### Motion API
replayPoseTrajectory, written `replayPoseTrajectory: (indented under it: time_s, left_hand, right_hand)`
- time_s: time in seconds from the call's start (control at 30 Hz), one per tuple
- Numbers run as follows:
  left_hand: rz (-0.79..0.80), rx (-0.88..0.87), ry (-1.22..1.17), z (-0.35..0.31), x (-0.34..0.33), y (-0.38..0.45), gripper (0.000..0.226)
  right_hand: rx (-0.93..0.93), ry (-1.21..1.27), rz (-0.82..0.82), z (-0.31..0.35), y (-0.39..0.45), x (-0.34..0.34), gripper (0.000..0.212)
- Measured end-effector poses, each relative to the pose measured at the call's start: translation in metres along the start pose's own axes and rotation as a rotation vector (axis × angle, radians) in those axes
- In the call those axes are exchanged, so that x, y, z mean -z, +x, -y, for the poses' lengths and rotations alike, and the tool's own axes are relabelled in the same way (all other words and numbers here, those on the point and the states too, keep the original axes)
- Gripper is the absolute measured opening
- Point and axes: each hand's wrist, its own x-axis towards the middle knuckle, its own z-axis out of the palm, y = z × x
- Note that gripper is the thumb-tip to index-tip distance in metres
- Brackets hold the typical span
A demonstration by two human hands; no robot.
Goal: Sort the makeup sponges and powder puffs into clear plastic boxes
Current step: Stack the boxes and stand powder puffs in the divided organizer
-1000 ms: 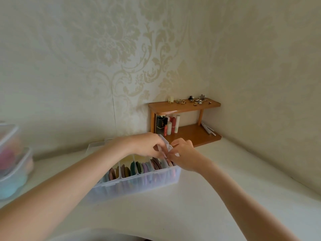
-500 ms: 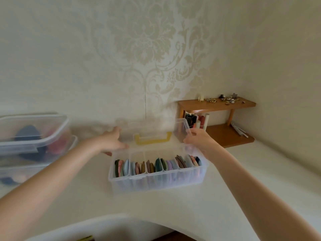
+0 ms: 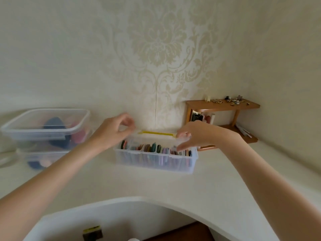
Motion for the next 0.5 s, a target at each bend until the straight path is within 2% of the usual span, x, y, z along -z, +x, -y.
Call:
replayPoseTrajectory:
  time_s: [0.07, 0.13, 0.23, 0.33, 0.5]
  left_hand:
    - [0.174, -0.094, 0.101, -0.001, -0.005, -0.013, 0.047]
    - [0.267, -0.136, 0.189, -0.001, -0.013, -0.022, 0.051]
    - [0.199, -0.212, 0.312, 0.004, -0.021, -0.028, 0.026]
    - [0.129, -0.244, 0.429, 0.003, -0.03, -0.029, 0.025]
    - [0.065, -0.187, 0.589, 0.008, -0.036, -0.028, 0.025]
  right_hand:
    - [0.035, -0.001, -0.039, 0.009, -0.004, -0.009, 0.033]
    - [0.025, 0.004, -0.115, 0.013, -0.009, -0.018, 0.025]
    - [-0.007, -0.112, -0.186, 0.021, -0.018, -0.034, 0.028]
    - [-0.032, -0.254, -0.229, 0.028, -0.019, -0.05, 0.038]
    - [-0.007, -0.326, -0.305, 0.029, -0.002, -0.062, 0.043]
